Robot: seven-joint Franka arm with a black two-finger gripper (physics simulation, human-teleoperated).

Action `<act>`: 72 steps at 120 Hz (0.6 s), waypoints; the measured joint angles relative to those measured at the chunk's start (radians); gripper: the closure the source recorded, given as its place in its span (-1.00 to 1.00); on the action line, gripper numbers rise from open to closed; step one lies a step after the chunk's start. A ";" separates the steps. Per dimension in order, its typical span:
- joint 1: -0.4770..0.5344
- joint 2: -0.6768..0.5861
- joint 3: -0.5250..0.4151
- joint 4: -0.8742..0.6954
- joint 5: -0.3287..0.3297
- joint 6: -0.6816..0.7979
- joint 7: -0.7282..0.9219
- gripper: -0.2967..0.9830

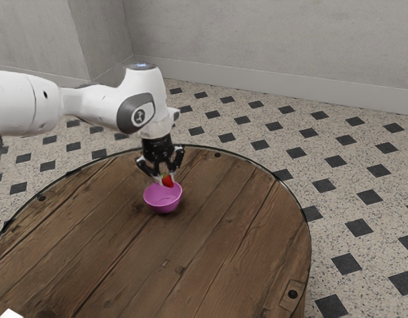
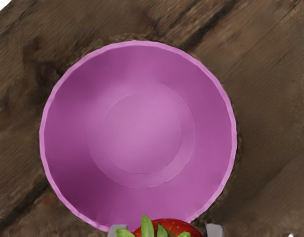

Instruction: Take strawberry from the bowl

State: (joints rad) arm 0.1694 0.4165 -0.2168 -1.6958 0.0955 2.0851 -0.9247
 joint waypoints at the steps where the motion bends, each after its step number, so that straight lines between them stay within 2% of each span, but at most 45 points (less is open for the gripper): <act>1: -0.010 0.000 0.000 0.000 0.000 -0.001 -0.001 0.56; 13: -0.113 0.028 0.003 0.019 0.002 -0.011 -0.013 0.57; 28: -0.171 0.089 0.029 0.063 0.004 -0.018 -0.026 0.56; 52: -0.176 0.087 0.035 0.065 -0.010 -0.019 -0.027 -0.05; 60: -0.224 -0.048 0.051 0.053 0.010 -0.068 -0.026 -0.18; 72: -0.273 -0.277 0.035 0.035 0.114 -0.169 0.034 -0.31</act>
State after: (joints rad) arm -0.1040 0.1399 -0.1816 -1.6609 0.2098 1.9157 -0.8911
